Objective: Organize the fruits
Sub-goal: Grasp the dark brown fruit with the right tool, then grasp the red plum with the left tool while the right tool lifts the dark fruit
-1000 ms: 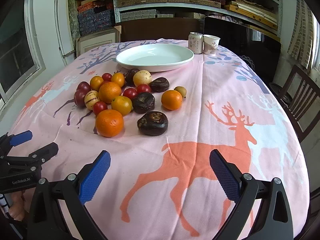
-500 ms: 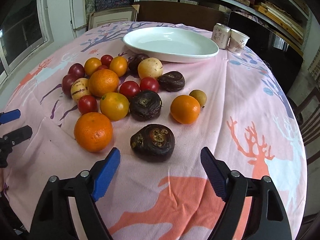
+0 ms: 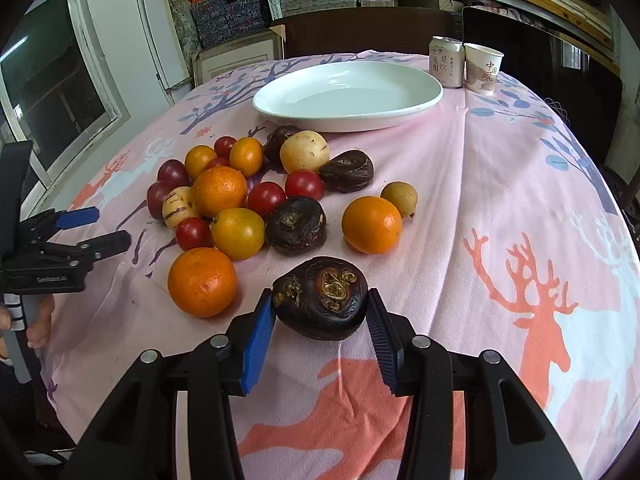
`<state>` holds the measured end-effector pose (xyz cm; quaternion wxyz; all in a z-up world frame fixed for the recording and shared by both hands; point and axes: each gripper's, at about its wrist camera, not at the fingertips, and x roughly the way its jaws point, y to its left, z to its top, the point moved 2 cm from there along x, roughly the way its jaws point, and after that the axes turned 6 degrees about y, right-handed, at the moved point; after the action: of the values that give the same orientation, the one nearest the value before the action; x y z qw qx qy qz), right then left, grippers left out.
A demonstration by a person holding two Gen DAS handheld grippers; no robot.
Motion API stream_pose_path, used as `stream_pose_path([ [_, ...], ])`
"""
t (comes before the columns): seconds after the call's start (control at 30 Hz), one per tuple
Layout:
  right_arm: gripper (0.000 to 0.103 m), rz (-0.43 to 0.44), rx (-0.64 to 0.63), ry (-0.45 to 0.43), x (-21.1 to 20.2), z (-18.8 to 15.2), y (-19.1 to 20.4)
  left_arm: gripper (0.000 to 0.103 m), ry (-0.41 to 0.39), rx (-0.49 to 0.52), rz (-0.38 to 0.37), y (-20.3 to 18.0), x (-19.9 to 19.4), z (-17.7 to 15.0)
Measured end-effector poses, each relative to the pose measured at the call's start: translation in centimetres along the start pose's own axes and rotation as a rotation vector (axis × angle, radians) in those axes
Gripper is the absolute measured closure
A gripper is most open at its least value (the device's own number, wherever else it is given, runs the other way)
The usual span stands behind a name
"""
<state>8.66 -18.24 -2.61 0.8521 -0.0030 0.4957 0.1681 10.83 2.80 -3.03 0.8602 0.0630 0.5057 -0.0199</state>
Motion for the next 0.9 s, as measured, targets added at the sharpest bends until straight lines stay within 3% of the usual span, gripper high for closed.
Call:
stream_pose_path([
  [0.07,0.056,0.015,0.007,-0.005,-0.5,-0.3,-0.2,0.013,0.006,0.031,-0.017,-0.9,0.7,0.6],
  [0.13,0.056,0.021,0.013,-0.008,-0.9,-0.6,-0.3,0.042,0.030,0.051,-0.039,-1.5,1.7,1.1],
  [0.4,0.056,0.037,-0.004,-0.017,-1.5,-0.4,0.0,0.042,0.053,0.052,-0.061,-2.0,3.6,2.9],
  [0.47,0.056,0.041,-0.010,-0.015,-1.4,-0.2,0.2,0.049,0.053,0.041,-0.092,-2.0,3.8,3.1],
  [0.53,0.056,0.044,-0.016,-0.013,-1.3,0.0,0.6,0.063,0.034,0.027,-0.132,-1.9,3.6,3.2],
  [0.63,0.056,0.045,-0.026,-0.014,-1.4,0.4,0.9,0.064,0.032,0.008,-0.144,-1.9,3.6,3.1],
  [0.77,0.056,0.041,-0.041,-0.055,-2.6,1.1,0.8,0.064,0.034,0.019,-0.204,-1.8,1.7,2.3],
  [0.9,0.056,0.036,-0.075,-0.122,-4.2,4.0,0.8,0.064,-0.053,0.022,-0.235,-1.5,-1.8,4.5],
])
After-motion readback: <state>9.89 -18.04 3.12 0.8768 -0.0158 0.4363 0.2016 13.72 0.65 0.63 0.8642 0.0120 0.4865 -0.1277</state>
